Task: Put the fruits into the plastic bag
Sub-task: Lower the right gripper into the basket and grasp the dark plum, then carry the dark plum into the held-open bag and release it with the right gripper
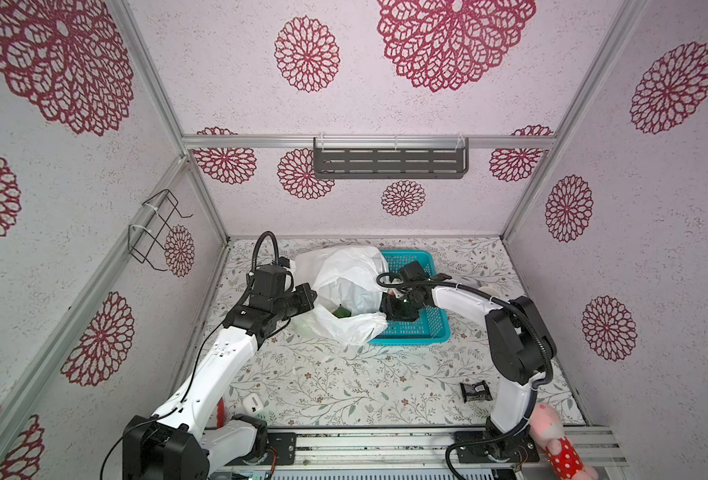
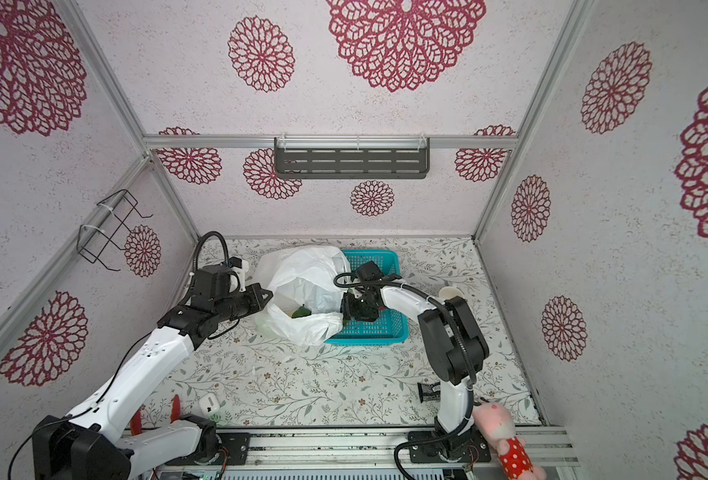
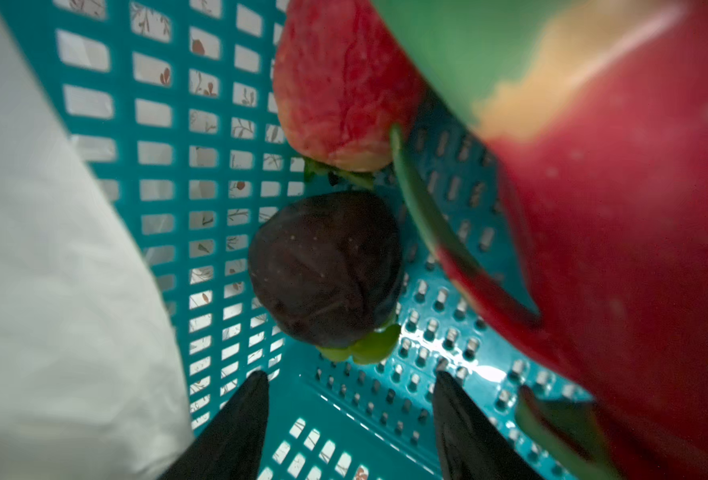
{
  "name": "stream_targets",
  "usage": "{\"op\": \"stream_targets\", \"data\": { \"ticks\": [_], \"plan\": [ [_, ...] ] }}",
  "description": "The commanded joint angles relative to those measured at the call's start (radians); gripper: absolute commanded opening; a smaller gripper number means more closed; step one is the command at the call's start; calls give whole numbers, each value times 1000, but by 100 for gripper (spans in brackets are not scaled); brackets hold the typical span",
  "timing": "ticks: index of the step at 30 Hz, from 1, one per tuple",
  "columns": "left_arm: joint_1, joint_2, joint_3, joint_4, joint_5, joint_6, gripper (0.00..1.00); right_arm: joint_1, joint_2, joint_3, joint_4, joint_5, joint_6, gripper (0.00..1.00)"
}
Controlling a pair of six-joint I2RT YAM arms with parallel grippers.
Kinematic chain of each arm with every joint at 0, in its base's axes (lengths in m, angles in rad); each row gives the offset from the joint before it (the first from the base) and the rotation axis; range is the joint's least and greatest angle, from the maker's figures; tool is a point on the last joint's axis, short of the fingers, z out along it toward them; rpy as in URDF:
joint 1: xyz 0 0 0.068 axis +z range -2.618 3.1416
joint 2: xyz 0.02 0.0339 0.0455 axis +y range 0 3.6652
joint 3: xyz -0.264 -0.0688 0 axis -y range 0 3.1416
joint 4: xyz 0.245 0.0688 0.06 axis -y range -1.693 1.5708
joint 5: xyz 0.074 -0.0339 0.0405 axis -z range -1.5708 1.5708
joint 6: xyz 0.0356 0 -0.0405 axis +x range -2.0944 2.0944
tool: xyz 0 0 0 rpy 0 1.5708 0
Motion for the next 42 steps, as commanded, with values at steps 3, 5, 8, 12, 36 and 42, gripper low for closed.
{"op": "stream_targets", "data": {
  "ticks": [3,5,8,12,36,42],
  "plan": [
    [7,-20,21,13,4,-2,0,4,52,106,35,-9,3,71],
    [7,-20,21,15,14,-1,0,9,79,137,29,1,3,72],
    [7,-20,22,15,20,0,0,23,121,171,18,22,-2,72],
    [7,-17,21,16,22,0,0,49,159,181,0,52,-5,72],
    [6,-9,31,54,125,11,0,-7,-462,-143,315,215,42,30],
    [4,-7,28,57,111,-13,0,96,-346,-4,346,-5,-61,33]
  ]
}}
